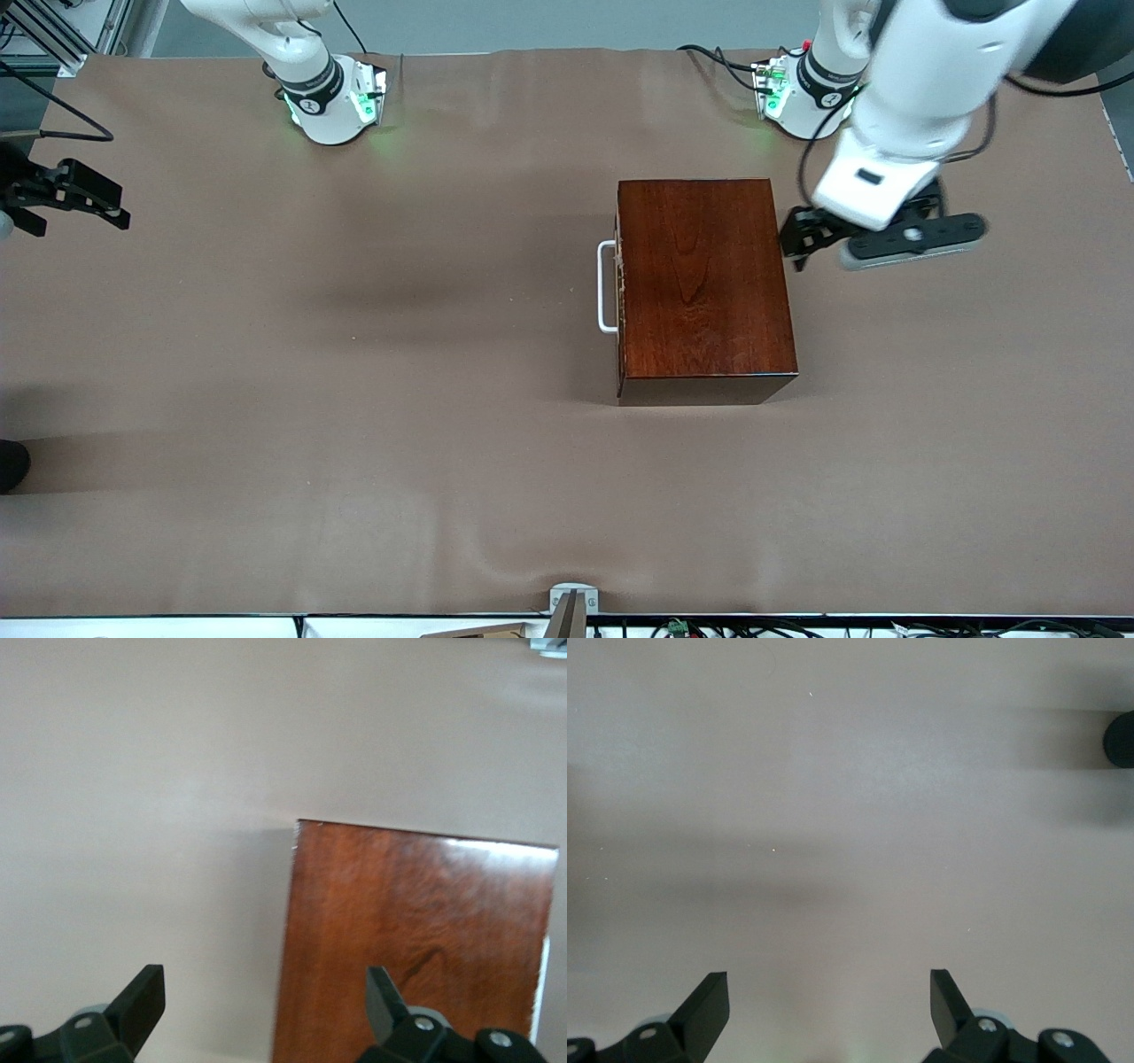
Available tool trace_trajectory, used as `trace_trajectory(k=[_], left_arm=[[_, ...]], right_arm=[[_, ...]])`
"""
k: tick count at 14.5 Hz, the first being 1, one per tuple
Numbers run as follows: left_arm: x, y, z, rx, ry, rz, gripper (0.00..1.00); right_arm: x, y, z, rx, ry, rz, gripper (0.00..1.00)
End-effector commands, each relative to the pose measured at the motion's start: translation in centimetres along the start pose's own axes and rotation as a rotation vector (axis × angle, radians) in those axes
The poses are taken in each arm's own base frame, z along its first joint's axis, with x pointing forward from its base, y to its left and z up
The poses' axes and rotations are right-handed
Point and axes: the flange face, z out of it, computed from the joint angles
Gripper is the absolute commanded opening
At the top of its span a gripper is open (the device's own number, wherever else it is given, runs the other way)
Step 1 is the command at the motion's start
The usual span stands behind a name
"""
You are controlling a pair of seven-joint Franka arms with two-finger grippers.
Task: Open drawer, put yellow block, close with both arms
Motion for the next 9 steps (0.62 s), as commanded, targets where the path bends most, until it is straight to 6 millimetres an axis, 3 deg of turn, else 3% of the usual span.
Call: trace_trajectory(k=[1, 4, 9], left_arm=[[0.4, -3.4, -1.3, -0.035, -0.006, 0.048, 1.0], [1.7, -6.0, -3.1, -0.08, 0.018, 0.039, 1.0], [2.6, -10.3, -3.8, -0.063, -0.007, 0.095, 1.0]], right_arm=[[0.3, -0.1, -0.3, -0.015, 0.005, -0.006, 1.0], [0.3, 0.2, -0.3, -0.017, 0.005, -0.001, 1.0], [0.3, 0.2, -0.3, -0.015, 0.005, -0.001, 1.0]])
